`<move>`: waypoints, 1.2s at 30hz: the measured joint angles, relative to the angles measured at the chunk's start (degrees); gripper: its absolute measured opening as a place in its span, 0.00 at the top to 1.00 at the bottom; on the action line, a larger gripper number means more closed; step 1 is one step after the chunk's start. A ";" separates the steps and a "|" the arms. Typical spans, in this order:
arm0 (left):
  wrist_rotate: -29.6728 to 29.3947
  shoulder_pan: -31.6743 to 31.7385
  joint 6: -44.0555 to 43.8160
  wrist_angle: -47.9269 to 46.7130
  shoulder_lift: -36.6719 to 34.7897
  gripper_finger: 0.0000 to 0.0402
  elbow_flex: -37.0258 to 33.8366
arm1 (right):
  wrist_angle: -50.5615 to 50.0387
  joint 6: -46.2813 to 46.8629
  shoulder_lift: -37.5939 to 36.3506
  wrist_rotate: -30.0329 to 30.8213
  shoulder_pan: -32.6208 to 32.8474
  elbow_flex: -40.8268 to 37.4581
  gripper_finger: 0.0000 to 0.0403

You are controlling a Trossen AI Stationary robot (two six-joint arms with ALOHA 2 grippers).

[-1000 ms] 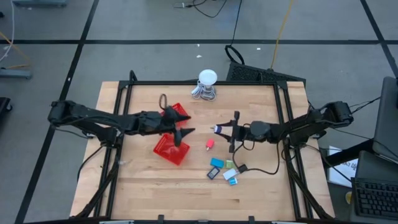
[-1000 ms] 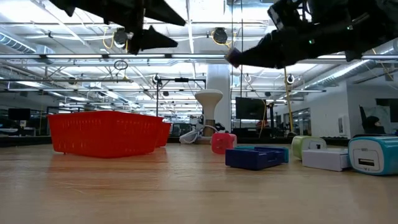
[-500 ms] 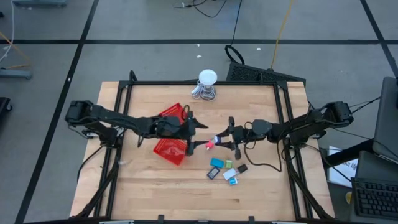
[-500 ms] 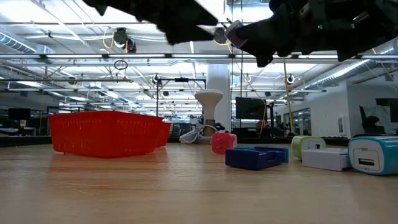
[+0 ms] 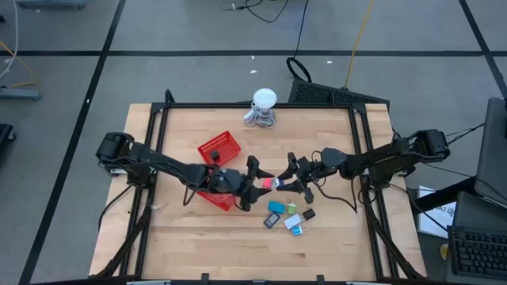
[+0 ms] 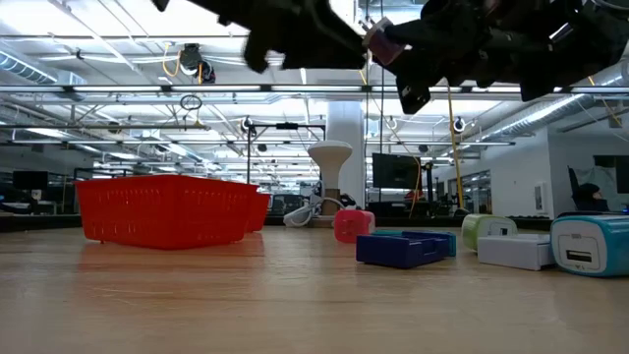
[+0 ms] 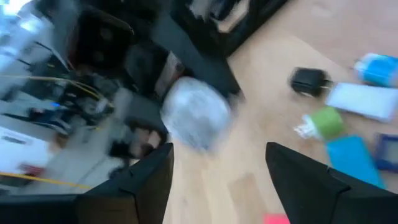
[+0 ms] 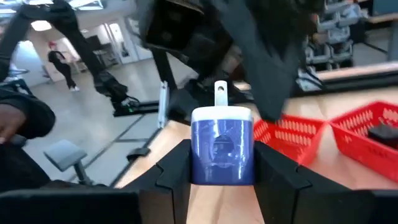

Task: Pick & Place Office items
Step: Put the dark blue charger adapter into the top red basket

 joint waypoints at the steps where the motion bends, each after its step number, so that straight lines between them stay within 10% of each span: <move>1: -0.91 -0.19 0.78 0.16 0.16 0.38 0.16 | -0.19 -0.32 0.05 0.13 0.00 -0.02 0.69; 10: -2.68 -0.29 -9.28 2.74 -0.26 0.43 0.65 | -3.58 -11.91 0.02 8.16 1.44 0.00 0.69; 26: -1.86 3.52 -54.08 4.62 -0.33 0.51 0.65 | -0.18 -47.01 0.02 40.38 10.09 -0.02 0.69; 36: 3.58 7.36 -72.09 4.75 -0.50 0.57 0.65 | 0.68 -54.42 0.05 45.06 10.31 -0.13 0.69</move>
